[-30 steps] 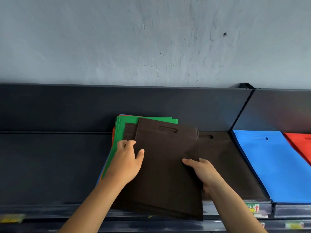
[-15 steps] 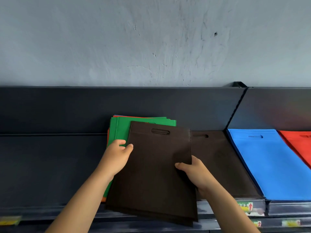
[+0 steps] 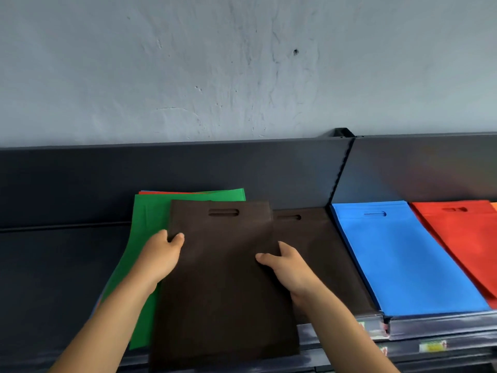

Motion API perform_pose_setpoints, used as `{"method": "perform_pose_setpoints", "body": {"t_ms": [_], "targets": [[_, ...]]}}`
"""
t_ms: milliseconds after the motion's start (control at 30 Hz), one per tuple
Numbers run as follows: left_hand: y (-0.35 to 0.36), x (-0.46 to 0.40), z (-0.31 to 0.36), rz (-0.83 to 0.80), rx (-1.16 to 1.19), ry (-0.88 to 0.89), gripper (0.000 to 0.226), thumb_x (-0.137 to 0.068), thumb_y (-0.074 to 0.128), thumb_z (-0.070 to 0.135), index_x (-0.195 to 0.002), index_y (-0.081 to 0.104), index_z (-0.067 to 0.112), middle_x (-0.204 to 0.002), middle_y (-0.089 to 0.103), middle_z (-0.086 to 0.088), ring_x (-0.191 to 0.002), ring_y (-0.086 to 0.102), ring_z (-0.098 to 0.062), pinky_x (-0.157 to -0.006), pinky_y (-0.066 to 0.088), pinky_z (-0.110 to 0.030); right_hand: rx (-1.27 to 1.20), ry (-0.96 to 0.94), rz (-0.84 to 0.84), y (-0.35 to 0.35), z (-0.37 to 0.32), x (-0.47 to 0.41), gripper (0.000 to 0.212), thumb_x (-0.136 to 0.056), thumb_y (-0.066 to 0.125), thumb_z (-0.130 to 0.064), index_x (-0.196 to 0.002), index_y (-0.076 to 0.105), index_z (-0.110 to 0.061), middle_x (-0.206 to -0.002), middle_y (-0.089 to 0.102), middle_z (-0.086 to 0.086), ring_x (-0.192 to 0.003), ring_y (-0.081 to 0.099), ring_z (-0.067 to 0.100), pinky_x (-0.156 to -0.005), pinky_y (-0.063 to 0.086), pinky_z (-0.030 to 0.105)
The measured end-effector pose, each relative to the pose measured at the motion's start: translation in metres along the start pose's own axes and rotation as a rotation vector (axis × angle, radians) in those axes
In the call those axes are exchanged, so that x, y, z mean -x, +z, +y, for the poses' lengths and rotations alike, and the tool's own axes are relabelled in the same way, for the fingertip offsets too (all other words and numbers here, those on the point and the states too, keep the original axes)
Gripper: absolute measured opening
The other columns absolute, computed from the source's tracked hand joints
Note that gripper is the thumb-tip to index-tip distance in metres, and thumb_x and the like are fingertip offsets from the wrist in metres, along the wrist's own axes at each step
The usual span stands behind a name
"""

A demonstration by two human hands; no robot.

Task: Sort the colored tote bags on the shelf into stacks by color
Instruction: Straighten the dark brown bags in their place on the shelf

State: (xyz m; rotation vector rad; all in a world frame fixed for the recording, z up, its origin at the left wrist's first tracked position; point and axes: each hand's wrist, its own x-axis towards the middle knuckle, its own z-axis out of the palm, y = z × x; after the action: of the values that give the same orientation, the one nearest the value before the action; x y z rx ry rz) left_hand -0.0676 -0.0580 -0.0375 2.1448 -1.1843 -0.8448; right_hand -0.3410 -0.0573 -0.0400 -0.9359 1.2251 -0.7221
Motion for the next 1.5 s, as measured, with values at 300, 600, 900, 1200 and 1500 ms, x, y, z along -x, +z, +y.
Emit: {"method": "perform_pose_setpoints", "body": {"t_ms": [300, 600, 900, 1200, 1500], "targets": [[-0.025, -0.003, 0.002, 0.085, -0.016, -0.049, 0.011, -0.106, 0.052, 0.029, -0.107, 0.057, 0.019, -0.107, 0.064, -0.005, -0.094, 0.06, -0.022, -0.082, 0.049, -0.043, 0.338, -0.108, -0.003, 0.024, 0.004, -0.029, 0.03, -0.101, 0.068, -0.028, -0.13, 0.066, -0.029, -0.122, 0.073, -0.012, -0.113, 0.069, 0.011, -0.105, 0.056, 0.039], [0.007, 0.028, 0.065, -0.02, 0.192, 0.115, 0.018, -0.102, 0.058, 0.016, -0.112, 0.055, 0.031, -0.109, 0.07, 0.005, -0.098, 0.069, -0.017, -0.091, 0.058, -0.044, 0.315, -0.15, 0.115, -0.056, -0.038, 0.003, 0.016, -0.098, 0.069, -0.019, -0.113, 0.068, -0.022, -0.099, 0.082, -0.001, -0.083, 0.081, 0.015, -0.075, 0.067, 0.037], [0.101, 0.04, 0.104, -0.22, 0.183, 0.102, 0.077, -0.101, 0.06, 0.011, -0.164, 0.018, 0.021, -0.151, 0.047, -0.008, -0.122, 0.057, -0.014, -0.092, 0.04, -0.022, 0.454, 0.031, 0.317, -0.152, -0.025, -0.005, 0.016, -0.094, 0.071, -0.013, -0.108, 0.065, -0.017, -0.097, 0.078, 0.008, -0.082, 0.078, 0.027, -0.077, 0.065, 0.044], [0.143, 0.032, 0.103, -0.295, 0.068, 0.096, 0.085, -0.095, 0.065, 0.026, -0.165, 0.017, 0.029, -0.17, 0.024, -0.003, -0.155, 0.026, -0.021, -0.122, 0.028, -0.04, 0.57, 0.01, 0.322, -0.174, 0.02, -0.05, 0.048, -0.091, 0.076, -0.025, -0.134, 0.059, -0.013, -0.113, 0.072, 0.004, -0.098, 0.07, 0.023, -0.081, 0.055, 0.036], [0.146, 0.02, 0.103, -0.268, 0.046, 0.101, 0.082, -0.099, 0.065, 0.036, -0.165, 0.017, 0.033, -0.17, 0.025, 0.002, -0.155, 0.027, -0.019, -0.124, 0.028, -0.042, 0.698, -0.033, 0.375, -0.164, 0.014, -0.063, 0.024, -0.096, 0.067, -0.029, -0.101, 0.051, -0.013, -0.111, 0.058, 0.012, -0.088, 0.06, 0.025, -0.067, 0.047, 0.037]]}}
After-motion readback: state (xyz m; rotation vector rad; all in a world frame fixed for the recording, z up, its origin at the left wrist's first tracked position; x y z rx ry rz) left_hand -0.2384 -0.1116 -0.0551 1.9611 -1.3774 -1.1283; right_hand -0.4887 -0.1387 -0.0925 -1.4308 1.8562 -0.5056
